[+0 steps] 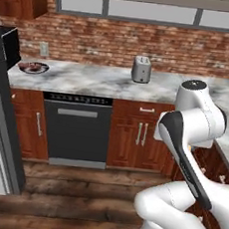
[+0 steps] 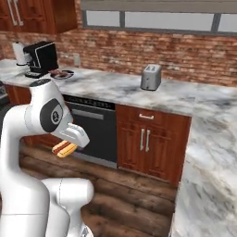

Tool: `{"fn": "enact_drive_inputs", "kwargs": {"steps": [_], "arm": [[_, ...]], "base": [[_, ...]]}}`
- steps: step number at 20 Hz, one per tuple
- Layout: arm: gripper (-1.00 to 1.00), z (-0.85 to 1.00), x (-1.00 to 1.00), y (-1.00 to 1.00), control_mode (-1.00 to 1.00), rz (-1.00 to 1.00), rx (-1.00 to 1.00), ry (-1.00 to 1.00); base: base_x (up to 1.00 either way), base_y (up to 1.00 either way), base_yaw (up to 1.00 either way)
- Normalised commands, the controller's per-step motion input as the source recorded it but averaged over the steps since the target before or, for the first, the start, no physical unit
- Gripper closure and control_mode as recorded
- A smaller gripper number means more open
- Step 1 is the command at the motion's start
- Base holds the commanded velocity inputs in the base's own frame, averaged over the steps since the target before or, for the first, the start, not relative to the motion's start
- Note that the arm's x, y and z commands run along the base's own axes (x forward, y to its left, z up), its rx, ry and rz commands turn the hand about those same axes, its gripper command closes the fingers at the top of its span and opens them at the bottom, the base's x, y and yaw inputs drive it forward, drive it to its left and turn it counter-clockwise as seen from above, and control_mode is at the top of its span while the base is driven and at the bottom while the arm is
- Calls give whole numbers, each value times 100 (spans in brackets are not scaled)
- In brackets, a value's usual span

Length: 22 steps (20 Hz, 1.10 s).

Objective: Place the cold items (orange and bell pepper) from the fridge in one tupperware on the dining counter. Place the warm items (hot dog and kebab skewer) in the stove area in another tupperware.

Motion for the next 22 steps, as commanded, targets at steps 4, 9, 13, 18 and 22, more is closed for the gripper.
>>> {"fn": "enact_drive_inputs", "kwargs": {"steps": [4, 9, 13, 18, 22], "arm": [[100, 0, 0, 0, 100, 0, 0, 0], [100, 0, 0, 0, 100, 0, 0, 0], [100, 0, 0, 0, 100, 0, 0, 0], [100, 0, 0, 0, 100, 0, 0, 0], [100, 0, 0, 0, 100, 0, 0, 0]], "base": [[-99, 13, -43], [-100, 6, -37], [-100, 1, -31], [-92, 0, -29], [-10, -45, -8]]}}
